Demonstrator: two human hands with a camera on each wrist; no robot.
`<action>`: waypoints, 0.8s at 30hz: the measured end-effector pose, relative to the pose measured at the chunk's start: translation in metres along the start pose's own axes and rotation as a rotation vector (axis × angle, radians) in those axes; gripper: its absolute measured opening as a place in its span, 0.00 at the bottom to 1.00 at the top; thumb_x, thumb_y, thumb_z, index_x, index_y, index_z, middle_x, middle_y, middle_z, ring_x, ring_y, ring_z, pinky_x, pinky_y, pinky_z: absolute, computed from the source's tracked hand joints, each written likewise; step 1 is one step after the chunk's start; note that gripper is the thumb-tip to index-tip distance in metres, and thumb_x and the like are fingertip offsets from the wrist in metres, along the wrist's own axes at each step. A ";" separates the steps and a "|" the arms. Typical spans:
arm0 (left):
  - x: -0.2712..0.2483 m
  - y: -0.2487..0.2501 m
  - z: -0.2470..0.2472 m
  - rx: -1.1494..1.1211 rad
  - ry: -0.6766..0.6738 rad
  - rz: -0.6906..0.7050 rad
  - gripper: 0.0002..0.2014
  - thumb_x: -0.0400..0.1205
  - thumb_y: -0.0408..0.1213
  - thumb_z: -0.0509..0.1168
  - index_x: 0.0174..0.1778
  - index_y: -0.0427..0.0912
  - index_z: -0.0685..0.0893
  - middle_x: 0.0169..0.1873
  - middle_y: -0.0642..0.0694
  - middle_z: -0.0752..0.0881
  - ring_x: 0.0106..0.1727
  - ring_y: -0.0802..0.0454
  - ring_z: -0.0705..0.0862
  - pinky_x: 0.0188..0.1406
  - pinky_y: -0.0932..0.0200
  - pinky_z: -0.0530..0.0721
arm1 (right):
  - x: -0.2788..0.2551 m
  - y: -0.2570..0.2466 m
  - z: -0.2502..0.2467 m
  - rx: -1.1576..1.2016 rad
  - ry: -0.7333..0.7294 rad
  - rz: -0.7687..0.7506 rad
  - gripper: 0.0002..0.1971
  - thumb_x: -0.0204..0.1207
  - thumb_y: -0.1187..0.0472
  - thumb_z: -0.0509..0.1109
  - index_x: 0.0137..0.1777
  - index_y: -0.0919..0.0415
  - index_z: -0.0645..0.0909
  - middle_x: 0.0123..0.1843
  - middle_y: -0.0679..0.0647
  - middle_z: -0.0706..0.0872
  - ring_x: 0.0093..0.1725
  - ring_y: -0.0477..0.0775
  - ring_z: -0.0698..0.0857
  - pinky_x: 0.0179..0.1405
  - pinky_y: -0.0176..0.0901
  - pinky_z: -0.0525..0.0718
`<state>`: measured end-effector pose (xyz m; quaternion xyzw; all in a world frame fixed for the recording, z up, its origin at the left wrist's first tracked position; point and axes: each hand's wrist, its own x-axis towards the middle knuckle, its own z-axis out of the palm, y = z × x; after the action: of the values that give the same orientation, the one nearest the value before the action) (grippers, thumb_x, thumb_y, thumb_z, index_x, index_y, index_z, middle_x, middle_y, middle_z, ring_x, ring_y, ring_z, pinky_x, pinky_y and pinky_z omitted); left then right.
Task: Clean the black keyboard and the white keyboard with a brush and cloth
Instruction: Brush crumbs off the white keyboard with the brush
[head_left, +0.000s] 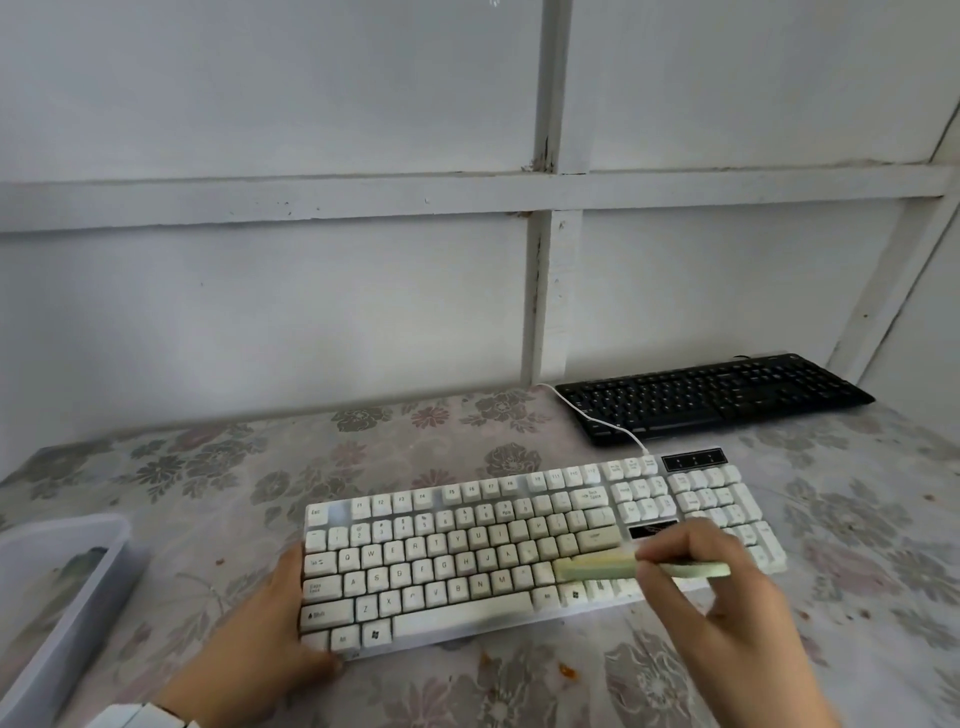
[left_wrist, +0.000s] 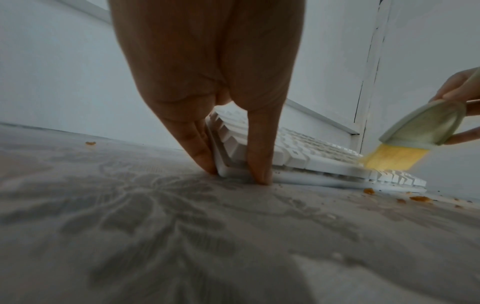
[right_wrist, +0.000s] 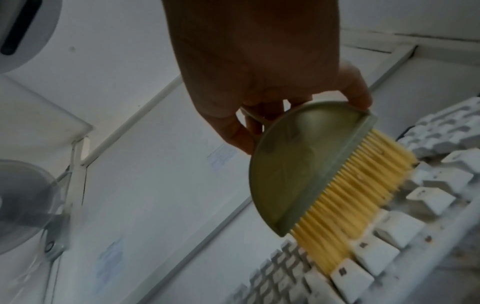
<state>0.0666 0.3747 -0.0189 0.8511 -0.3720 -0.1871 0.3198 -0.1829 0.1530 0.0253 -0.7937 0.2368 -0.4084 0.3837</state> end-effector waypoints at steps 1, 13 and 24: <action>0.000 0.000 0.000 -0.007 0.003 0.000 0.55 0.51 0.49 0.74 0.74 0.65 0.52 0.66 0.69 0.70 0.62 0.70 0.75 0.58 0.68 0.77 | 0.000 0.000 -0.003 0.057 -0.016 0.024 0.16 0.70 0.68 0.73 0.33 0.44 0.80 0.38 0.41 0.85 0.42 0.43 0.81 0.38 0.24 0.75; 0.007 -0.013 0.000 0.066 0.011 -0.003 0.51 0.53 0.54 0.77 0.67 0.75 0.52 0.64 0.75 0.67 0.60 0.76 0.73 0.55 0.72 0.74 | 0.003 0.020 -0.023 0.015 -0.047 -0.013 0.13 0.66 0.64 0.72 0.35 0.41 0.80 0.38 0.40 0.84 0.42 0.44 0.80 0.41 0.24 0.75; 0.005 -0.004 -0.001 0.050 0.029 0.004 0.51 0.48 0.54 0.74 0.63 0.75 0.52 0.66 0.66 0.69 0.63 0.66 0.75 0.62 0.65 0.75 | 0.022 0.036 -0.069 -0.072 -0.059 0.107 0.18 0.70 0.73 0.73 0.33 0.45 0.80 0.36 0.40 0.85 0.38 0.47 0.80 0.31 0.35 0.73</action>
<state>0.0722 0.3732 -0.0213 0.8606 -0.3736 -0.1650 0.3043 -0.2300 0.0876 0.0328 -0.8048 0.2819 -0.3551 0.3831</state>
